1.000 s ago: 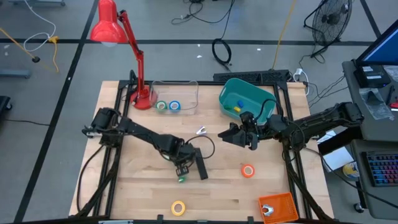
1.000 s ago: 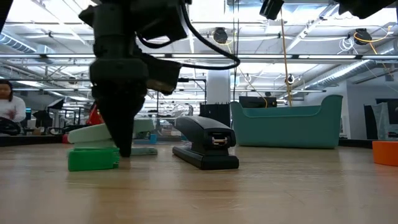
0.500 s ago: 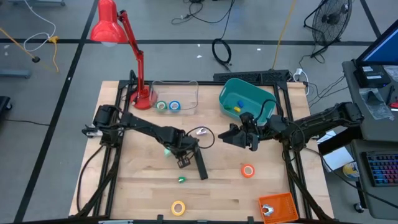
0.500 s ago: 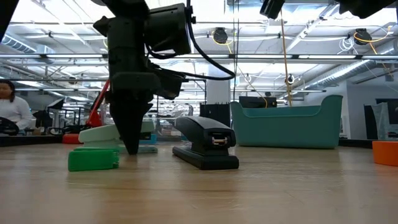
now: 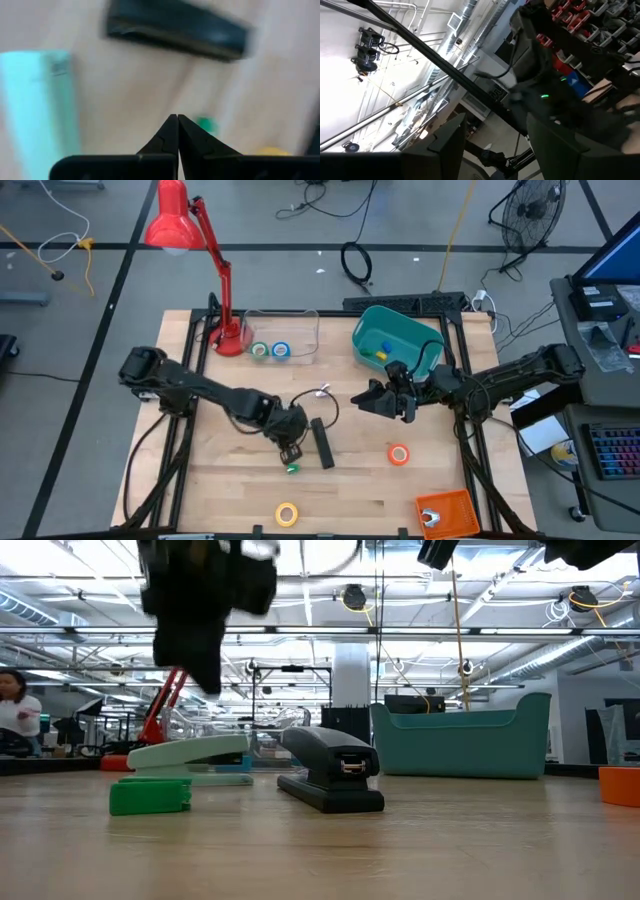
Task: Pick and place Stapler, Stapler remover, tape
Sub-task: Put the green stapler into the green bin
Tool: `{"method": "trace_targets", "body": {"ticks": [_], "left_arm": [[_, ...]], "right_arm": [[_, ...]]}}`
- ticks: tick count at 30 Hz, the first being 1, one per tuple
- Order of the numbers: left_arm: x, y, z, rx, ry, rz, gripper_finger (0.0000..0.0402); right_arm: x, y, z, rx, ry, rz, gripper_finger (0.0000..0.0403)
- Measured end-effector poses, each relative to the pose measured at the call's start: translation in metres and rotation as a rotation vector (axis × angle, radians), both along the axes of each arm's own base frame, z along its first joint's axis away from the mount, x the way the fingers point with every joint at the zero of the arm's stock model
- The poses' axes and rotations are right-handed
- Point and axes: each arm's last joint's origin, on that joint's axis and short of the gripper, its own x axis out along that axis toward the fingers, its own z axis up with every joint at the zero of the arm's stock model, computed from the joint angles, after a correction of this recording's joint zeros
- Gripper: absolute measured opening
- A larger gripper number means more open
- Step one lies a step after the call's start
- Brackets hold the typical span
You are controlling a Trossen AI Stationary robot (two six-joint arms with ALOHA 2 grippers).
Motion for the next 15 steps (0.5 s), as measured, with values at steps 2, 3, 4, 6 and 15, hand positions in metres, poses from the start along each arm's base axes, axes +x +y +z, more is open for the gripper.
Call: {"method": "trace_targets", "body": {"ticks": [2, 3, 4, 6, 15], "left_arm": [[-0.002, -0.015, 0.003, -0.022, -0.029, -0.016, 0.0003], [-0.005, -0.024, 0.002, -0.016, -0.029, -0.029, 0.0002], [-0.008, -0.033, 0.001, -0.004, -0.026, -0.042, 0.0001], [-0.013, -0.047, -0.003, 0.032, -0.028, -0.061, 0.0001], [-0.02, -0.063, -0.022, 0.175, 0.017, -0.004, 0.0016]], "right_arm": [[0.0, 0.0, 0.0, 0.0, 0.0, 0.0, 0.0201], [0.0, 0.0, 0.0, -0.001, 0.0, -0.001, 0.0201], [0.0, 0.0, 0.0, -0.001, 0.0, -0.001, 0.0201], [0.0, 0.0, 0.0, -0.003, -0.001, -0.001, 0.0201], [0.001, -0.001, -0.001, -0.006, 0.012, -0.029, 0.0201]]}}
